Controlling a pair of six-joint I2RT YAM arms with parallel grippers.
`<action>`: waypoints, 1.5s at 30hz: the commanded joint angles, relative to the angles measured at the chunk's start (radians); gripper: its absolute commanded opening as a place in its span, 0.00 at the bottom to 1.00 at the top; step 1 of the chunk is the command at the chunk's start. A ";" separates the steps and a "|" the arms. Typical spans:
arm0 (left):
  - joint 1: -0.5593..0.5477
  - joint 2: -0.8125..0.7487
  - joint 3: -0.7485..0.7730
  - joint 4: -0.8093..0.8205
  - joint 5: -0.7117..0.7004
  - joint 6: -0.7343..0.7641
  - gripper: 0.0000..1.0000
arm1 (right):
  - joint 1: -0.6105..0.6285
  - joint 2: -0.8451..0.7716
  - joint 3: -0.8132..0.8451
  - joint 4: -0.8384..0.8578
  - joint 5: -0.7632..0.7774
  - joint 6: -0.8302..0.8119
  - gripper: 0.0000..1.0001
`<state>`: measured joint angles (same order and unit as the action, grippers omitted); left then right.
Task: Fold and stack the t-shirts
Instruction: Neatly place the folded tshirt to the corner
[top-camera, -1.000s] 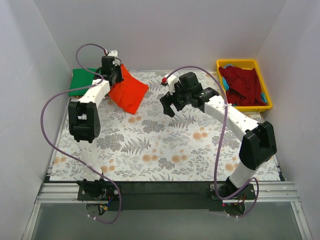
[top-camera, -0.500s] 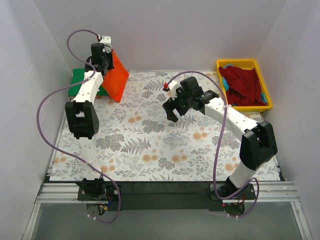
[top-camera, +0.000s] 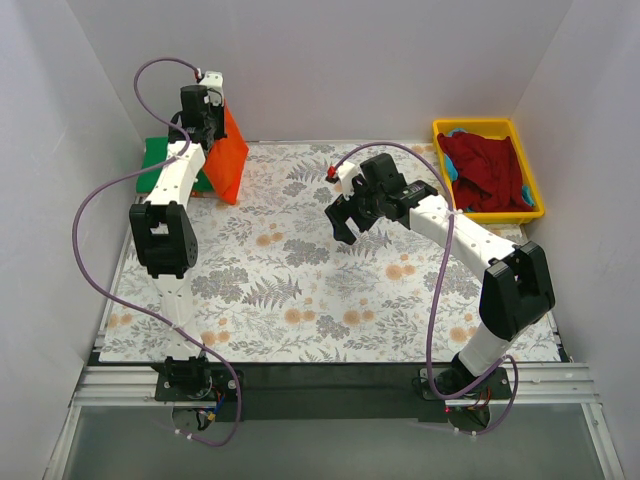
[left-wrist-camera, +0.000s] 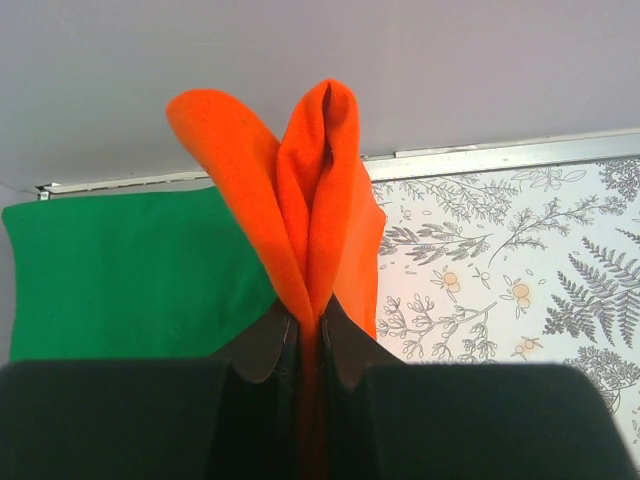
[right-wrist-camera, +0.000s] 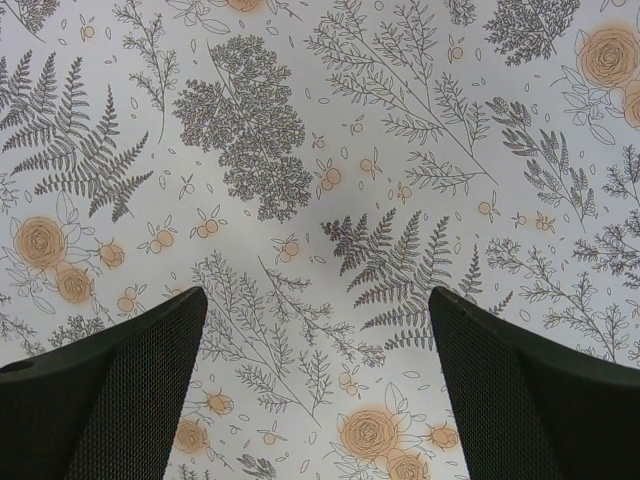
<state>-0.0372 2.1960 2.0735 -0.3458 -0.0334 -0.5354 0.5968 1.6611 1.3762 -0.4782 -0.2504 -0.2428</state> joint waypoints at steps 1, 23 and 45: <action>0.007 -0.108 0.063 0.018 -0.003 0.032 0.00 | -0.003 -0.029 -0.008 0.001 -0.021 -0.001 0.98; 0.034 -0.147 0.016 0.059 0.001 0.037 0.00 | -0.003 0.012 0.017 0.000 -0.038 0.016 0.98; 0.157 0.016 0.063 0.106 0.032 0.133 0.00 | -0.003 0.055 0.041 -0.022 -0.056 0.020 0.98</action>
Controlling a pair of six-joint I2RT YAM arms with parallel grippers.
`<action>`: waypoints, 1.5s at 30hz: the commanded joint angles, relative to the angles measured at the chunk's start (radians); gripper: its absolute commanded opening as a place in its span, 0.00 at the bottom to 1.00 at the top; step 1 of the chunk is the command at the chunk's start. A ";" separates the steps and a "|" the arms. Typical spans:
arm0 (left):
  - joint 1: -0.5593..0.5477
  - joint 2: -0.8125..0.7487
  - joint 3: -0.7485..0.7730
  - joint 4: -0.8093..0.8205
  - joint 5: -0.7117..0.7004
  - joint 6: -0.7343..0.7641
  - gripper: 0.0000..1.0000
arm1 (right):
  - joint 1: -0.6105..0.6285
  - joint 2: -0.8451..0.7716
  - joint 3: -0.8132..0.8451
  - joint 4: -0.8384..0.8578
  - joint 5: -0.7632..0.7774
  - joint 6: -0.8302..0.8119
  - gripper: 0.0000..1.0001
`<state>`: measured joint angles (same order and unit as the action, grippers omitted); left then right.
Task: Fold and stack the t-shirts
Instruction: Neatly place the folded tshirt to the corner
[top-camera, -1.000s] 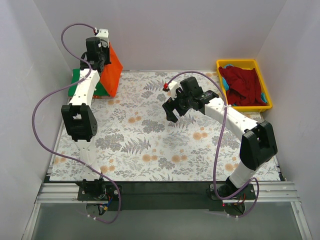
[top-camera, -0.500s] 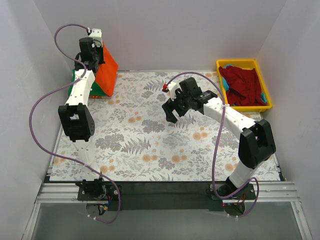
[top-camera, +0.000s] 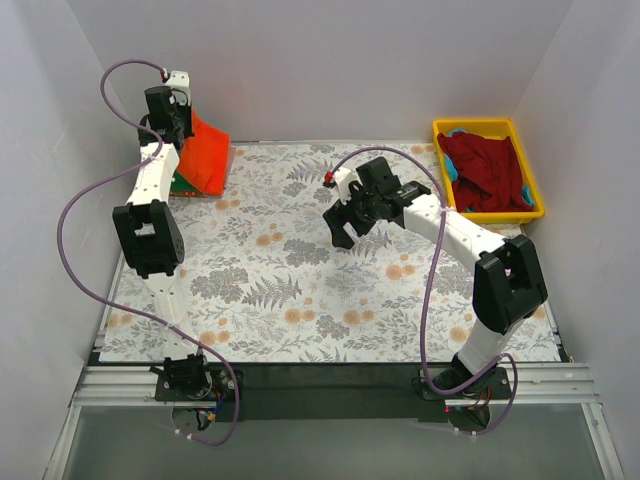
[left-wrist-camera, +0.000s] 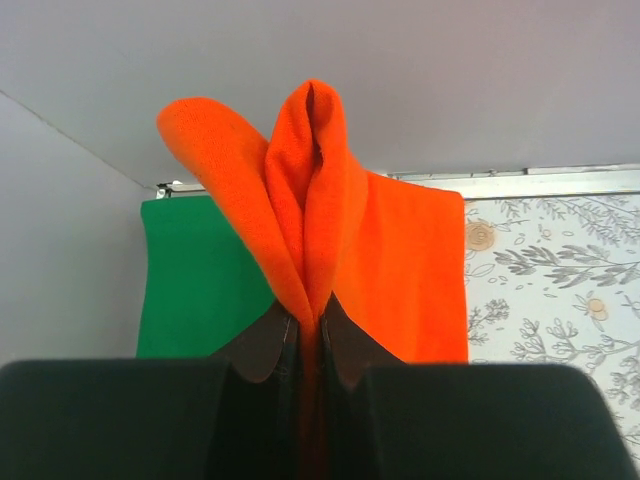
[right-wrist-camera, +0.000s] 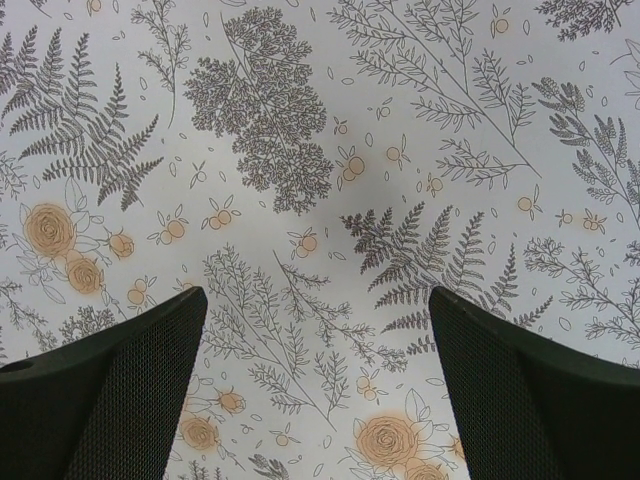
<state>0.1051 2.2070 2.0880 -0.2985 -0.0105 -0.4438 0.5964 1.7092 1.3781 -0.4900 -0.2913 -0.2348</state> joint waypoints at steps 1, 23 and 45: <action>0.022 0.013 0.052 0.064 0.009 0.045 0.00 | -0.003 0.010 0.039 -0.010 -0.017 0.012 0.98; 0.146 0.142 0.208 0.135 -0.047 0.171 0.59 | -0.081 -0.015 0.067 -0.051 -0.003 0.014 0.98; -0.050 -0.741 -0.647 -0.367 0.396 -0.332 0.91 | -0.649 -0.468 -0.229 -0.208 -0.149 -0.033 0.98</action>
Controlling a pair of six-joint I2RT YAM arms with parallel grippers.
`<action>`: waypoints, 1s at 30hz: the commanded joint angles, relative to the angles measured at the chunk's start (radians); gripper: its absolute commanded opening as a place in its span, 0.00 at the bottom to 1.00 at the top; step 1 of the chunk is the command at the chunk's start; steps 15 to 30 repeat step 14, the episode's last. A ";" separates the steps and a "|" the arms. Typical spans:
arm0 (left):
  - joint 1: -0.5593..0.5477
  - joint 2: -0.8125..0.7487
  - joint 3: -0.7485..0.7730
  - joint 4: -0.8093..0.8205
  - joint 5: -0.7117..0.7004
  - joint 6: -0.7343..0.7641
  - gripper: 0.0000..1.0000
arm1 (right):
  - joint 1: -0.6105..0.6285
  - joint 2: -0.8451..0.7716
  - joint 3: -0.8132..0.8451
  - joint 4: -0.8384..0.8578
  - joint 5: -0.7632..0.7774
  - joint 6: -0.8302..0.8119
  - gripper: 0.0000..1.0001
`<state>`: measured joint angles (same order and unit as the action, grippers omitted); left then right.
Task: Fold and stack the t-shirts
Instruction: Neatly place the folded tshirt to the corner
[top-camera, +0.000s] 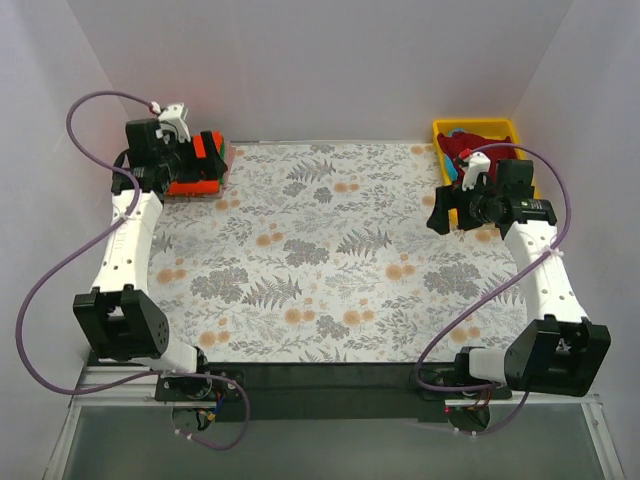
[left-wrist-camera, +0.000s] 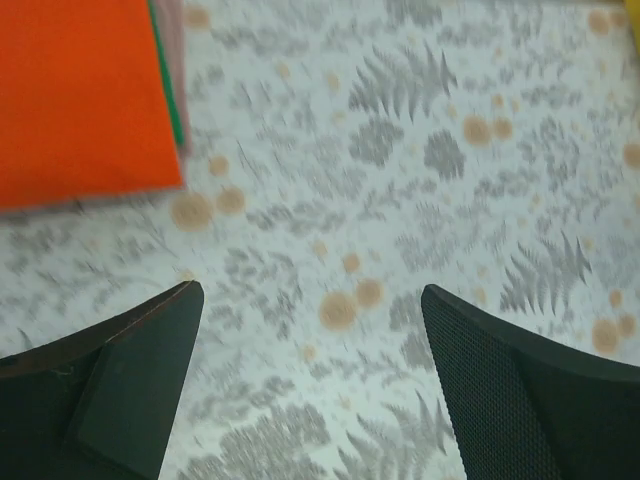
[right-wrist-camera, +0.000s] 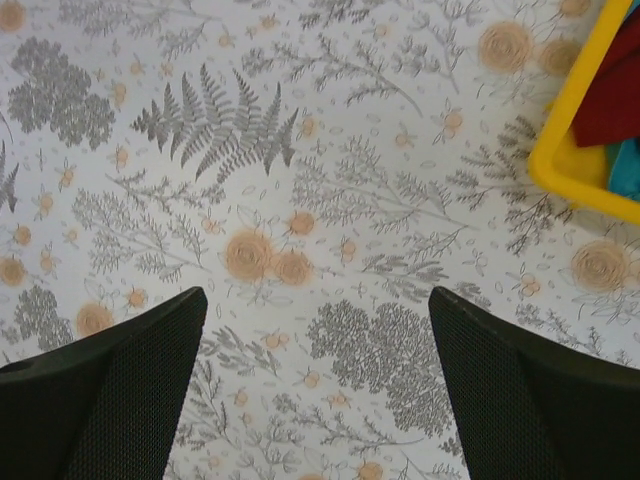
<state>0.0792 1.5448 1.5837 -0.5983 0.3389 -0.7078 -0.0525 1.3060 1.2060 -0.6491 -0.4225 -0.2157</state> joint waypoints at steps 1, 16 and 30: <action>-0.038 -0.109 -0.190 -0.060 0.057 -0.076 0.91 | 0.000 -0.080 -0.078 -0.050 -0.018 -0.059 0.98; -0.062 -0.400 -0.584 -0.073 0.074 -0.062 0.92 | 0.002 -0.229 -0.345 -0.030 -0.035 -0.057 0.98; -0.062 -0.400 -0.584 -0.073 0.074 -0.062 0.92 | 0.002 -0.229 -0.345 -0.030 -0.035 -0.057 0.98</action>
